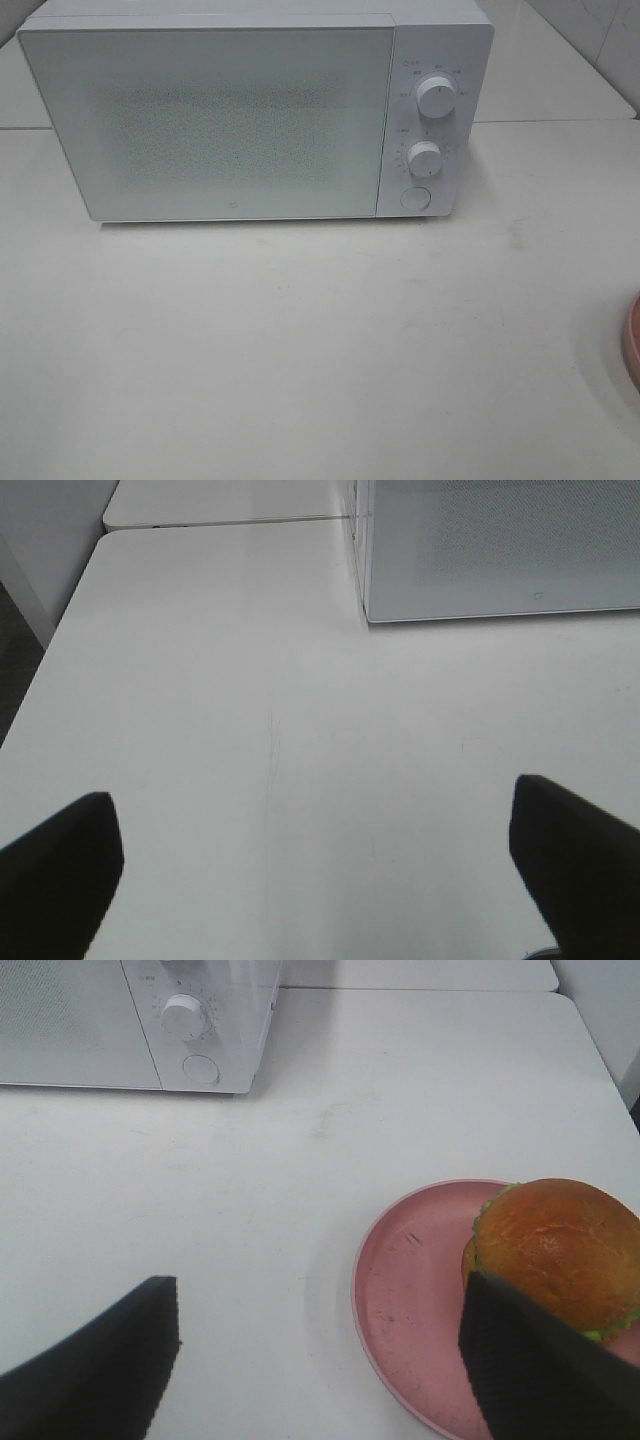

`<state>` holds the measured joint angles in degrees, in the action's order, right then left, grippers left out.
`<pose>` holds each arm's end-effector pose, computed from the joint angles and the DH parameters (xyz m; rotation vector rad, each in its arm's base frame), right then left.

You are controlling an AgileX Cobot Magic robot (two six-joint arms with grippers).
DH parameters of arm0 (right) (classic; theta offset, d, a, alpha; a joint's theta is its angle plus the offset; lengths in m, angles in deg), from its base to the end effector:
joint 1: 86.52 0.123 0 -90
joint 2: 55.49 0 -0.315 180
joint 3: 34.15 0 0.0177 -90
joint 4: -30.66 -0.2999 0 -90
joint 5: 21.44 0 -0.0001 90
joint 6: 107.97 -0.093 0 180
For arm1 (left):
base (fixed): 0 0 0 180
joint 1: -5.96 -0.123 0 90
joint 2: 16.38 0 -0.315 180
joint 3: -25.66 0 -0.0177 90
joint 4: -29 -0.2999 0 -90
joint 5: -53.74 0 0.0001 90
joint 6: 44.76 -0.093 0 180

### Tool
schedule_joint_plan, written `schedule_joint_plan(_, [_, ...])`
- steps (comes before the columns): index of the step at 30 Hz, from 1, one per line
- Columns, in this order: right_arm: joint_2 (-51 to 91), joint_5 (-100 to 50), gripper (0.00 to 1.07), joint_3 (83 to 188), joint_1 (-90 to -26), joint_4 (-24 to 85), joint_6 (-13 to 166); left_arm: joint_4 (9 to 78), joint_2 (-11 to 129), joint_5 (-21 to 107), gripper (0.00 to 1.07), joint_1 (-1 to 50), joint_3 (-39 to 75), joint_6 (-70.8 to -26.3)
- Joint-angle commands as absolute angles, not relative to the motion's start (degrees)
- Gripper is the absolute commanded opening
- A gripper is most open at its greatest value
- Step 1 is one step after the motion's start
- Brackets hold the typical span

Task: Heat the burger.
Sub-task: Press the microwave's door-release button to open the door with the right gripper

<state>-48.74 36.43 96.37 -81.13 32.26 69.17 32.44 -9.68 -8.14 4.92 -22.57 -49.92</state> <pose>0.0116 -0.0011 0.3034 -0.0435 1.9911 0.0598 0.0054 -0.0048 0.3046 0.0776 2.0358 -0.0038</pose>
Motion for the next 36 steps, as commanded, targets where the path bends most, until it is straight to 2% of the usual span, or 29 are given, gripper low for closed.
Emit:
schedule_joint_plan(1, [-50.34, 35.63, 0.76, 96.31, -81.42, 32.38, 69.45, 32.78, -10.88, -7.5, 0.98, 5.27, -22.8, -50.03])
schedule_joint_plan(18, [-50.05, 35.63, 0.76, 96.31, -81.42, 32.38, 69.45, 32.78, -10.88, -7.5, 0.98, 5.27, -22.8, -50.03])
schedule_joint_plan(36, [-33.21, 29.55, 0.76, 98.77, -81.42, 32.03, 68.82, 32.78, -10.88, -7.5, 0.98, 5.27, -22.8, -50.03])
